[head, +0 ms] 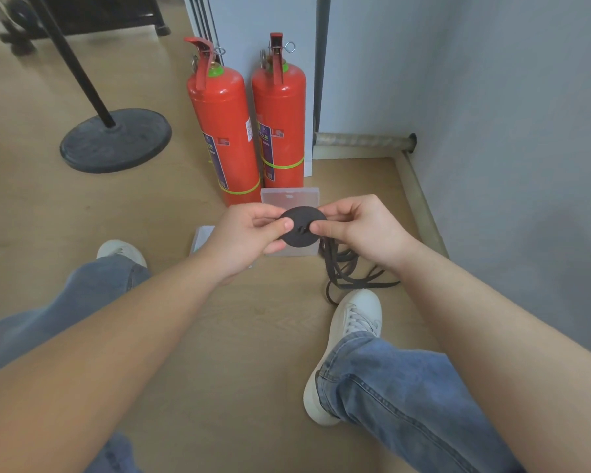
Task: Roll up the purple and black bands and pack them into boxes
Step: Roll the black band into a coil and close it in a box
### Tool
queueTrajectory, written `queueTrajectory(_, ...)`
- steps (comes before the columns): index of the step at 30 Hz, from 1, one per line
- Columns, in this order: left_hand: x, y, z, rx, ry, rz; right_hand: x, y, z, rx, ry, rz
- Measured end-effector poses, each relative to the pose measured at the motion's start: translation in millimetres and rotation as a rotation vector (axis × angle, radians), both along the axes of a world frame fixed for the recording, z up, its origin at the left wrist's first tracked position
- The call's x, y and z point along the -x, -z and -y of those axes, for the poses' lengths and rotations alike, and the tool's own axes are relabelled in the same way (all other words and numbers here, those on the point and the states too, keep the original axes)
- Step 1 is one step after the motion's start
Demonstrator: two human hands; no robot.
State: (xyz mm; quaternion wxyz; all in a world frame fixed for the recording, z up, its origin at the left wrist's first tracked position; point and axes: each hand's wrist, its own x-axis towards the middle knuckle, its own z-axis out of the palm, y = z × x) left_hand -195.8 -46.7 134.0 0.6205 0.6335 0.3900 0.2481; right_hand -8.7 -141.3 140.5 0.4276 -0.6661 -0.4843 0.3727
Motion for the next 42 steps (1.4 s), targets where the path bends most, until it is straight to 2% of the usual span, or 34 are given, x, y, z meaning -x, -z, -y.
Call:
queueTrajectory(4,1,3,-2,-0.031,0.038,-0.04,0,1,-1,-0.013,-0.002,0.078)
queueTrajectory(6,3,2,-6,-0.152,0.101,-0.115,-1,-1,-3,0.0,-0.048,0.207)
queueTrajectory(9,5,-3,-9,-0.44,0.21,-0.283,2,-6,-4,0.017,-0.122,0.396)
queueTrajectory(12,6,-4,-10,-0.501,0.232,-0.345,5,-7,-6,0.016,-0.151,0.465)
queueTrajectory(14,6,-2,-11,-0.443,0.203,-0.329,5,-5,-5,0.011,-0.127,0.397)
queueTrajectory(18,3,2,-8,-0.247,0.153,-0.188,2,4,0,0.03,-0.045,0.02)
queueTrajectory(27,-2,4,1,0.002,-0.029,0.007,-2,13,4,0.034,0.047,-0.137)
queueTrajectory(28,-2,6,1,-0.002,-0.024,-0.013,-1,14,3,0.028,0.05,-0.12)
queueTrajectory(30,-1,9,-5,-0.144,0.008,-0.139,0,15,2,0.026,0.039,-0.048)
queueTrajectory(32,1,8,-8,-0.33,0.061,-0.277,0,14,1,0.039,0.002,0.122)
queueTrajectory(34,2,5,-6,-0.452,0.128,-0.344,0,11,1,0.057,-0.061,0.33)
queueTrajectory(36,3,3,-4,-0.559,0.201,-0.398,2,6,0,0.057,-0.121,0.46)
queueTrajectory(39,4,3,-5,-0.579,0.216,-0.449,4,4,-4,0.022,-0.219,0.661)
queueTrajectory(40,4,4,-6,-0.565,0.198,-0.452,3,4,-5,0.022,-0.217,0.67)
queueTrajectory(42,5,5,-6,-0.495,0.168,-0.421,2,2,-5,0.036,-0.166,0.545)
